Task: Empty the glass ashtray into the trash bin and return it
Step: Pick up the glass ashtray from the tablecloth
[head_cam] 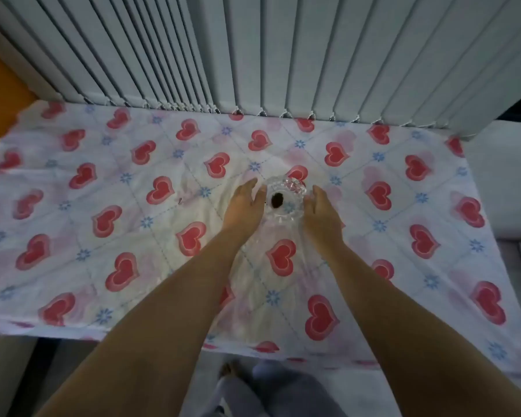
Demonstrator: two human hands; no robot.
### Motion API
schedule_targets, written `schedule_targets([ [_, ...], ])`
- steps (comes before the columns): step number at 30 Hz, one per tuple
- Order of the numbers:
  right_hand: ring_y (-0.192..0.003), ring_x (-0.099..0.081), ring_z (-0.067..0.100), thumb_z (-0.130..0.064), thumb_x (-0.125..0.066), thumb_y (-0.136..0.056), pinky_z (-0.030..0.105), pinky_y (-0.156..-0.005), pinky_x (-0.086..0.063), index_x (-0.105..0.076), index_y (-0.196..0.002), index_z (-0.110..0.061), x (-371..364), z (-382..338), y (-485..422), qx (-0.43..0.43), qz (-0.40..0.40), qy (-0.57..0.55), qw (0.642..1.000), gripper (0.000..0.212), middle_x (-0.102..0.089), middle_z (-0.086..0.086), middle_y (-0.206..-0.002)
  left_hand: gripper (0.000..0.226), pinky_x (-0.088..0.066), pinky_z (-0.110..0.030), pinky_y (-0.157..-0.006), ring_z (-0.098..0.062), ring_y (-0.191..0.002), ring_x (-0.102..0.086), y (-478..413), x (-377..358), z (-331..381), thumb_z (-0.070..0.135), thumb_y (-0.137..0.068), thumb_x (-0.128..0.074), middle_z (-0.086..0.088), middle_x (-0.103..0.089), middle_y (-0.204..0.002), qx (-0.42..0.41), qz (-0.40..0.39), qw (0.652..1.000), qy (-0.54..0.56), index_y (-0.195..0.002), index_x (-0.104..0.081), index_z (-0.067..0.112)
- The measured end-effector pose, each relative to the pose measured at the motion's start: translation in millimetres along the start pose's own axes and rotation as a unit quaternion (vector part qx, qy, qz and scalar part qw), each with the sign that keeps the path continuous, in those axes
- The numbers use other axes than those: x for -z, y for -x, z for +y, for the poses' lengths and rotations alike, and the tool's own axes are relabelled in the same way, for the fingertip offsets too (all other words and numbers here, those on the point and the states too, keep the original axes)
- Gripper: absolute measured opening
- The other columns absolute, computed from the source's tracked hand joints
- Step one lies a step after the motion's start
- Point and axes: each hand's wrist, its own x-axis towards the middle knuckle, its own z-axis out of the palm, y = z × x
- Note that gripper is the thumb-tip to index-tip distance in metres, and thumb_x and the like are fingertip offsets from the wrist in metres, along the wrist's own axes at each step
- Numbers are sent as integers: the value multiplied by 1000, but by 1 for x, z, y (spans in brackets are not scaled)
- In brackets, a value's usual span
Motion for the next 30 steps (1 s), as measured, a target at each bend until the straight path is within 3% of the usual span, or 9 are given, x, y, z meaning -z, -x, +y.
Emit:
schedule_targets([
  [4,-116,-58,36,-33,-32,-98,45,-99,-44,-53,-121,-7,-14,10,-24,45,39,92,994,41,-63,15,-118,49,-28,-34,-115,-23,-140,-40,-17,-16,1,39,-103,-38,-7,-47,-151,13,25,999,47,-146,-45,14],
  [7,-143,-37,33,-37,-28,-102,48,-119,-20,-46,-138,-6,-24,22,-34,50,33,142,988,51,-49,17,-146,49,-28,-26,-110,-19,-139,-41,-25,-28,-1,40,-104,-37,-4,-47,-150,32,29,994,105,-145,-46,17],
  [9,-151,-22,30,-35,-27,-105,47,-122,-10,-37,-148,-6,-27,25,-37,56,26,158,985,53,-35,15,-158,51,-27,-30,-115,-19,-141,-39,-29,-34,-1,44,-103,-35,-3,-44,-153,38,30,989,139,-147,-43,18],
  [13,-154,-10,26,-37,-23,-106,46,-124,-3,-24,-154,-8,-30,24,-37,55,15,155,986,57,-23,11,-164,54,-25,-37,-121,-18,-142,-36,-32,-44,3,46,-103,-32,-3,-40,-154,54,30,979,195,-147,-42,17],
  [19,-154,-4,23,-39,-24,-105,41,-123,4,-19,-155,-8,-34,18,-34,33,17,129,991,59,-18,10,-165,48,-30,-44,-119,-10,-124,-40,-35,-47,8,49,-102,-36,8,-44,-132,95,35,961,257,-138,-50,20],
  [23,-154,-6,24,-37,-26,-106,41,-125,-1,-20,-155,-7,-32,12,-32,28,10,98,995,58,-19,12,-164,54,-29,-37,-115,-17,-138,-38,-32,-43,12,51,-102,-32,2,-40,-153,127,30,948,289,-142,-50,20],
  [26,-153,-14,28,-36,-27,-106,42,-124,-7,-26,-153,-7,-30,3,-31,36,-1,61,997,55,-24,14,-162,55,-29,-36,-110,-19,-140,-38,-30,-37,15,54,-101,-29,0,-40,-154,150,32,937,314,-142,-51,23],
  [29,-126,-53,25,-37,-31,-105,47,-111,-40,-46,-139,-11,-25,-8,-25,63,5,-44,997,45,-58,9,-135,60,-26,-44,-114,-21,-142,-36,-26,-29,20,60,-99,-26,1,-40,-155,153,37,929,335,-143,-50,26],
  [30,-114,-57,19,-36,-34,-106,43,-104,-46,-47,-136,-12,-23,-13,-22,58,3,-82,995,41,-61,5,-126,62,-26,-48,-116,-22,-142,-36,-23,-25,23,64,-97,-26,0,-41,-155,147,37,927,344,-142,-51,28],
])
